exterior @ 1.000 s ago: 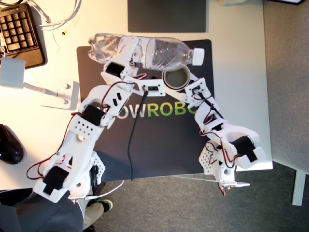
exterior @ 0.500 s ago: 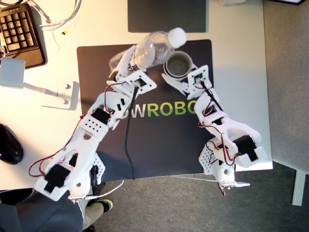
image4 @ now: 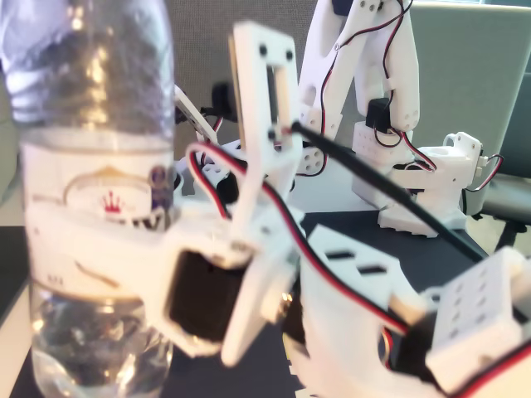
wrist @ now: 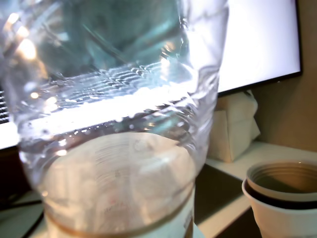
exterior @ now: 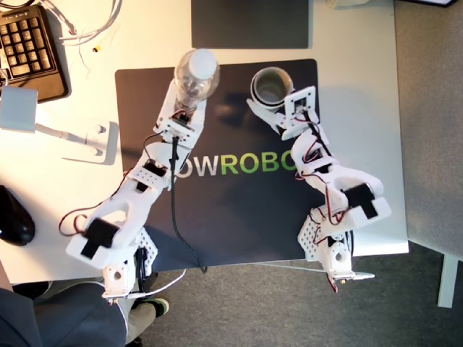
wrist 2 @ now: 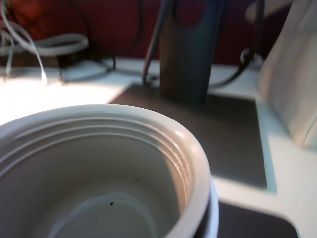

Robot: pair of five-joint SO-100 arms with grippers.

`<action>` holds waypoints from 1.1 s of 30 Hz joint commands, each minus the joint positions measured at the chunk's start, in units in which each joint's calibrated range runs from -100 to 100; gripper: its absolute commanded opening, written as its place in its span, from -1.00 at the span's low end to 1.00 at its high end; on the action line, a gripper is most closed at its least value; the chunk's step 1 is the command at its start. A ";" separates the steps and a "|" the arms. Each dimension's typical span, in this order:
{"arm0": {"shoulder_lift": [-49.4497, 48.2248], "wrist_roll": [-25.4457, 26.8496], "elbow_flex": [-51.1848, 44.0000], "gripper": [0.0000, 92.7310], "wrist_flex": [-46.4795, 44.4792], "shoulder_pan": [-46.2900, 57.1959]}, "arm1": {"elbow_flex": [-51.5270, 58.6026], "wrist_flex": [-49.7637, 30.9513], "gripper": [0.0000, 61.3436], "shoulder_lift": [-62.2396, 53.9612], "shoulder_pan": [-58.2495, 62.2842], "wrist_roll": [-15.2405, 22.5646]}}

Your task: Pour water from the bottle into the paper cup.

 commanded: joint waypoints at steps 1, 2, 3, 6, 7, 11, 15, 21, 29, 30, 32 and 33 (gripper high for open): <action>3.98 0.44 0.06 -1.00 -14.63 -0.18 | -7.15 -13.31 -1.00 5.21 -2.05 -0.78; 5.19 0.44 0.06 -1.00 -15.85 -0.05 | -7.79 -14.45 -1.00 5.90 -2.29 -0.98; 7.80 0.44 -0.12 -1.00 -17.81 0.22 | -9.33 -15.60 -1.00 7.19 -2.41 -1.07; 13.80 0.44 -1.57 -1.00 -20.42 0.74 | -12.51 -15.92 -1.00 10.88 -1.69 -0.10; 15.27 0.49 -2.12 -1.00 -20.90 0.74 | -13.15 -15.92 -1.00 12.08 -1.57 0.20; 22.48 2.10 -6.93 -1.00 -21.80 0.35 | -15.15 -15.92 -1.00 17.49 -1.45 1.47; 24.74 2.39 -8.30 -0.60 -22.13 0.35 | -15.70 -16.01 -1.00 20.15 -1.93 1.86; 23.18 2.44 -4.57 0.50 -22.29 0.48 | -15.70 -16.33 -1.00 21.87 -1.57 2.00; 3.11 1.81 5.52 0.55 -11.86 1.66 | -13.06 -16.66 0.06 20.07 -0.26 1.12; -0.37 1.17 6.88 0.55 -10.31 2.05 | -12.88 -16.66 0.32 19.98 -0.02 1.12; -8.36 -0.15 9.97 0.55 -5.91 2.96 | -12.51 -16.66 0.84 19.90 0.58 1.56; -12.27 -1.03 11.42 0.55 -3.80 3.23 | -12.24 -16.33 0.89 19.81 0.82 2.39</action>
